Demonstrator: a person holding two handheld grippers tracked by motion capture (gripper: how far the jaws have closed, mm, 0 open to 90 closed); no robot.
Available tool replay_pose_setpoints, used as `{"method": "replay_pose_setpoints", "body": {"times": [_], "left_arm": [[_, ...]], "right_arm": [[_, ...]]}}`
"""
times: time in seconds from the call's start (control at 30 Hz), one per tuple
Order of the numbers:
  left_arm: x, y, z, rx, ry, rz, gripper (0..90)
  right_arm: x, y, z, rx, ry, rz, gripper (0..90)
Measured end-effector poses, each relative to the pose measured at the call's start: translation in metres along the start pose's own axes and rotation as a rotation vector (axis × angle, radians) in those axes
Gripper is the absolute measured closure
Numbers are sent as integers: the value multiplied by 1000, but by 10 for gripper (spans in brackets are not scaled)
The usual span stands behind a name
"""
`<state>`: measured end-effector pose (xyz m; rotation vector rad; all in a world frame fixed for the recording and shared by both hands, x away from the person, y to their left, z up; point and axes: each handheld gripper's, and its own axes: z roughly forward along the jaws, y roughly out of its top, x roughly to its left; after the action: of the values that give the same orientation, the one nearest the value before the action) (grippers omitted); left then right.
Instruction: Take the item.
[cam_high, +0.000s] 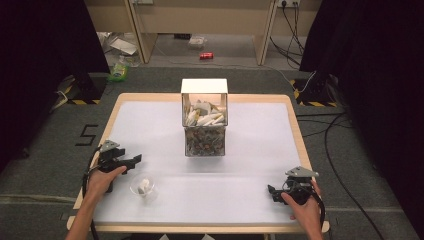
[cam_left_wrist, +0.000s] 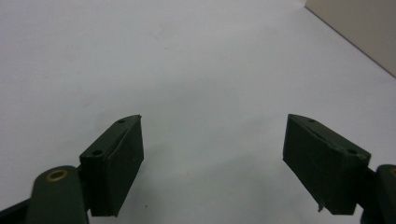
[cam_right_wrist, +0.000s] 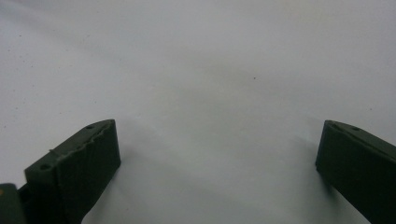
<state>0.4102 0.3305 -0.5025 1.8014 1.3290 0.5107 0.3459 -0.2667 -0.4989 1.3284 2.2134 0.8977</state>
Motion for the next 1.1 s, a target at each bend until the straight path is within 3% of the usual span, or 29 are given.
{"method": "replay_pose_setpoints", "body": {"times": [0.3, 0.4, 0.5, 0.6, 1.1], "left_arm": [[0, 0, 3, 35, 9, -2, 194], [-4, 1, 6, 69, 24, 42, 161], [-12, 2, 9, 97, 69, 104, 140], [-10, 2, 9, 92, 57, 90, 143], [-11, 2, 9, 94, 63, 99, 139]], "right_arm": [[0, 0, 0, 0, 0, -1, 4], [0, 0, 0, -1, 0, 0, 4], [0, 0, 0, -1, 0, 0, 4], [0, 0, 0, -1, -1, 0, 4], [0, 0, 0, -1, -1, -1, 4]]}}
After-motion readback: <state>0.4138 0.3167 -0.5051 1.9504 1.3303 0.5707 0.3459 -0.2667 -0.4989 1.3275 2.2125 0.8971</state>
